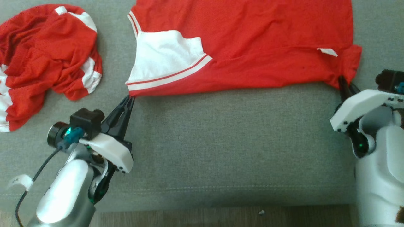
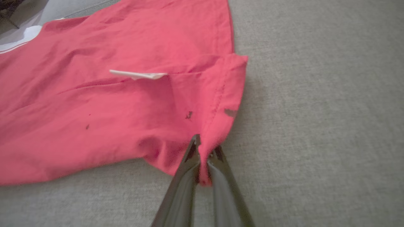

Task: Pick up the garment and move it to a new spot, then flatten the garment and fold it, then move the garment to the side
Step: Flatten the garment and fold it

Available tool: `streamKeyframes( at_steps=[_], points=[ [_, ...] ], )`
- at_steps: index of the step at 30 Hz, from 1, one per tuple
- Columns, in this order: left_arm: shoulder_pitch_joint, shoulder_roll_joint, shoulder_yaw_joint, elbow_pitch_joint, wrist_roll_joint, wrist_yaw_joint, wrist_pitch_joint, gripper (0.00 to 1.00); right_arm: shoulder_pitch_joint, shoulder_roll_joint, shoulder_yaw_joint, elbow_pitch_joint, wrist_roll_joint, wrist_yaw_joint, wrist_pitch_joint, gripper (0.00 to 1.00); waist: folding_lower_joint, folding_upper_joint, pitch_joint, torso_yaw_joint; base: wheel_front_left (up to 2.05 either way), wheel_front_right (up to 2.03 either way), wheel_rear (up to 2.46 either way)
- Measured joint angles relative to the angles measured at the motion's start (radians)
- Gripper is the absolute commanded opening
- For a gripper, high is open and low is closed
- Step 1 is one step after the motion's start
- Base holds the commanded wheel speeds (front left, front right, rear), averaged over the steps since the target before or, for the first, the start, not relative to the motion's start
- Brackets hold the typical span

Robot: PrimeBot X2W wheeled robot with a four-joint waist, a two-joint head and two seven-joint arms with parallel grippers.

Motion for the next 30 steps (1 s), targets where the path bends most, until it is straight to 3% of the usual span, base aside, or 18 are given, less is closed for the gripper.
streamKeyframes(
  at_steps=[5, 12, 22, 23, 24, 25, 26, 27, 30],
  points=[
    [0.057, 0.035, -0.027, -0.075, 0.005, 0.0, 0.046, 0.0, 0.103, -0.098, 0.097, -0.118, 0.143, 0.0, 0.087, 0.0, 0.0, 0.0, -0.038, 0.007, 0.0, 0.0, 0.0],
    [0.217, 0.091, -0.044, -0.251, -0.009, 0.018, 0.139, 0.0, 0.293, -0.219, 0.11, -0.306, 0.244, 0.0, 0.196, 0.0, 0.0, 0.0, -0.066, 0.012, 0.0, 0.0, 0.0],
    [0.373, 0.137, -0.101, -0.434, -0.074, 0.033, 0.313, 0.0, 0.49, -0.244, 0.058, -0.481, 0.33, 0.0, 0.337, 0.0, 0.0, 0.0, -0.052, 0.014, 0.0, 0.0, 0.0],
    [0.377, 0.138, -0.101, -0.436, -0.079, 0.034, 0.325, 0.0, 0.494, -0.241, 0.05, -0.487, 0.328, 0.0, 0.341, 0.29, 0.0, 0.0, -0.05, 0.013, 0.0, 0.0, 0.0],
    [0.377, 0.138, -0.1, -0.436, -0.087, 0.034, 0.335, 0.0, 0.494, -0.236, 0.04, -0.491, 0.324, 0.0, 0.341, 0.86, 0.0, 0.0, -0.048, 0.013, 0.0, 0.0, 0.0],
    [0.377, 0.139, -0.099, -0.437, -0.095, 0.035, 0.346, 0.22, 0.493, -0.23, 0.03, -0.498, 0.315, 0.0, 0.34, 1.0, 0.0, 0.0, -0.047, 0.013, 0.0, 0.0, 0.0],
    [0.377, 0.14, -0.099, -0.437, -0.101, 0.037, 0.357, 0.75, 0.493, -0.222, 0.018, -0.506, 0.309, 0.0, 0.34, 1.0, 0.0, 0.0, -0.046, 0.012, 0.0, 0.0, 0.0],
    [0.377, 0.14, -0.097, -0.439, -0.106, 0.043, 0.365, 1.0, 0.493, -0.214, 0.008, -0.517, 0.307, 0.0, 0.34, 1.0, 0.0, 0.0, -0.046, 0.011, 0.0, 0.0, 0.0],
    [0.379, 0.149, -0.09, -0.46, -0.125, 0.049, 0.393, 1.0, 0.493, -0.196, -0.018, -0.565, 0.279, 0.0, 0.333, 1.0, 0.0, 0.0, -0.044, 0.01, 0.0, 0.0, 0.0]
  ],
)
